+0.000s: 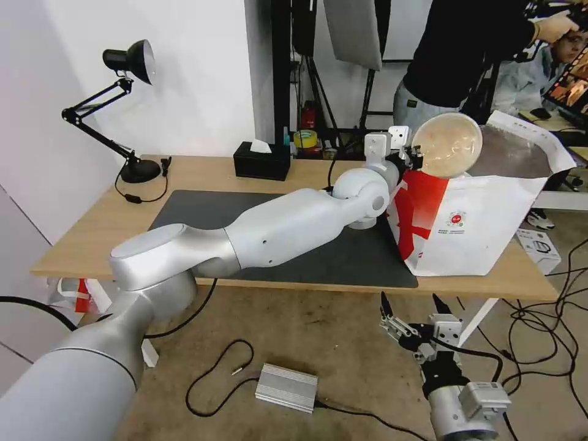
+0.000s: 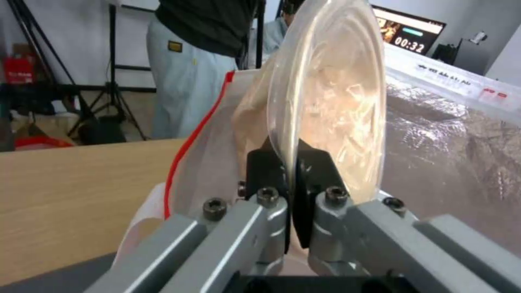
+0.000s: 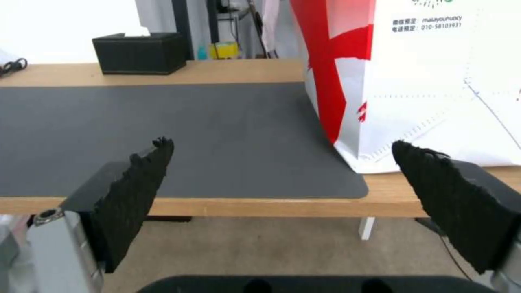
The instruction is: Pick up the trash from the table and place it into the takeout bag.
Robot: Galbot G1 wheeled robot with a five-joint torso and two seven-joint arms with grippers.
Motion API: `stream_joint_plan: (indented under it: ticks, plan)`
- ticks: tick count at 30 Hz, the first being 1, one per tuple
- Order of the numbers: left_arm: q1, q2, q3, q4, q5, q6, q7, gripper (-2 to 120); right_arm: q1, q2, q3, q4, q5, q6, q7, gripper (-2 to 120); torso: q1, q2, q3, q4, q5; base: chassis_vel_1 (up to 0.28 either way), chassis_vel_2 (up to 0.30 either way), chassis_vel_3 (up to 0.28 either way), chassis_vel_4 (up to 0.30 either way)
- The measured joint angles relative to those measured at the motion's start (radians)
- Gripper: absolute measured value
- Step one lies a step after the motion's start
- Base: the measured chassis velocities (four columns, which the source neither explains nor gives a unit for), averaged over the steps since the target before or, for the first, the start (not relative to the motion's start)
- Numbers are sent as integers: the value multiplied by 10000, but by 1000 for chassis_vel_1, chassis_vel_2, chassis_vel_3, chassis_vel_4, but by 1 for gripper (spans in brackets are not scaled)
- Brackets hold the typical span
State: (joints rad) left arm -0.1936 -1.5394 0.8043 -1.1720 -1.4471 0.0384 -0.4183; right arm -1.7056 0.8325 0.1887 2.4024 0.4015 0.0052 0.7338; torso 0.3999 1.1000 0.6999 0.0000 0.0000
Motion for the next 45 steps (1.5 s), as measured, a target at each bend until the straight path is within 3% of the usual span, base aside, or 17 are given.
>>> stream_joint_plan:
  ticks: [2, 10, 13, 26, 28, 45]
  plan:
    - [0, 0, -3, 17, 16, -15, -2, 1, 0, 0, 0, 0, 0, 0, 0, 100, 0, 0, 0, 0, 0, 0, 0, 0, 0]
    - [-100, -36, -38, 57, 33, -81, -25, 27, 1, 0, 0, 0, 0, 0, 0, 100, 0, 0, 1, 0, 0, 0, 0, 0, 0]
    - [-168, -113, -43, 79, 30, -127, -27, 43, 0, 0, 0, 0, 0, 0, 0, 100, 0, 0, 0, 0, 1, 0, 0, 0, 0]
    - [-321, -234, -41, 131, 6, -199, -42, 84, 0, 0, 0, 0, 0, 0, 0, 100, 0, 0, 1, -1, 1, 0, 0, 0, 0]
    - [-391, -231, -58, 137, 5, -209, -43, 97, 0, 0, 0, 0, 0, 0, 0, 100, 0, 0, 0, 0, 1, 0, 0, 0, 0]
    - [-591, -155, 159, 159, 219, -276, 229, 100, 1, 0, 0, 0, 0, 0, 0, 100, 0, 0, 1, 0, 1, 0, 0, 0, 0]
